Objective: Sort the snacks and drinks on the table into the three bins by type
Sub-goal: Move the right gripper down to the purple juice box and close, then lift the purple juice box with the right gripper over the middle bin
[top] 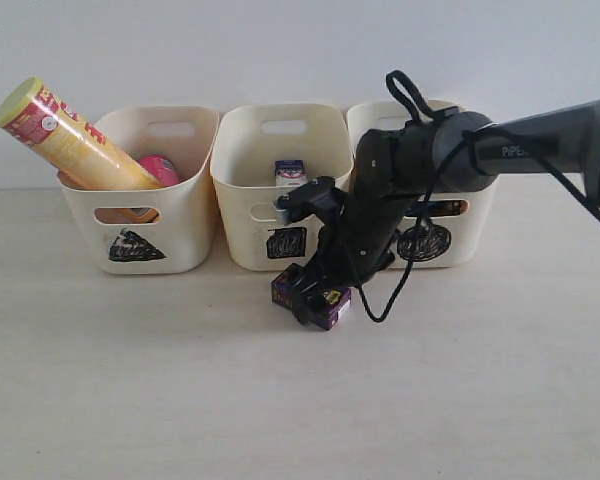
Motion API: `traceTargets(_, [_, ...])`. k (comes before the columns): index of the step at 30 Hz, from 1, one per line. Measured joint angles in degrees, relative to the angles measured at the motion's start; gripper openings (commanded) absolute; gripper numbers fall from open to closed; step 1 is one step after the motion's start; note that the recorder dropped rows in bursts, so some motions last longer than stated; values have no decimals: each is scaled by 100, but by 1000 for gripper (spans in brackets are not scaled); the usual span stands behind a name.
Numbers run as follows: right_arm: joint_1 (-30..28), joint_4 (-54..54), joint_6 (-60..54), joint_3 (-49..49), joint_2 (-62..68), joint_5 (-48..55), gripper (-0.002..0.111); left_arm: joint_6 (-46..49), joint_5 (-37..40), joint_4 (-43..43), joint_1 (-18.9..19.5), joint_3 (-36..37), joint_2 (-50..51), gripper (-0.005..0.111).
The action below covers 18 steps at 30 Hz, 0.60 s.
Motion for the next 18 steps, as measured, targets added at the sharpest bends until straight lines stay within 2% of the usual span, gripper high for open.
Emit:
traceTargets(3, [0,0,-18,0,42,53,55,0,0,0,0,0,0,4])
traceTargets(11, [0,23,-61,-23,40,184,4,0,0,0,0,0,0,4])
traceTargets(12, [0,35,-61,-23,28,213,0,0,0,0,0,0,0,4])
traceTargets(18, [0,204,-258,-23,-202,385,0,0,0,0,0,0,0,4])
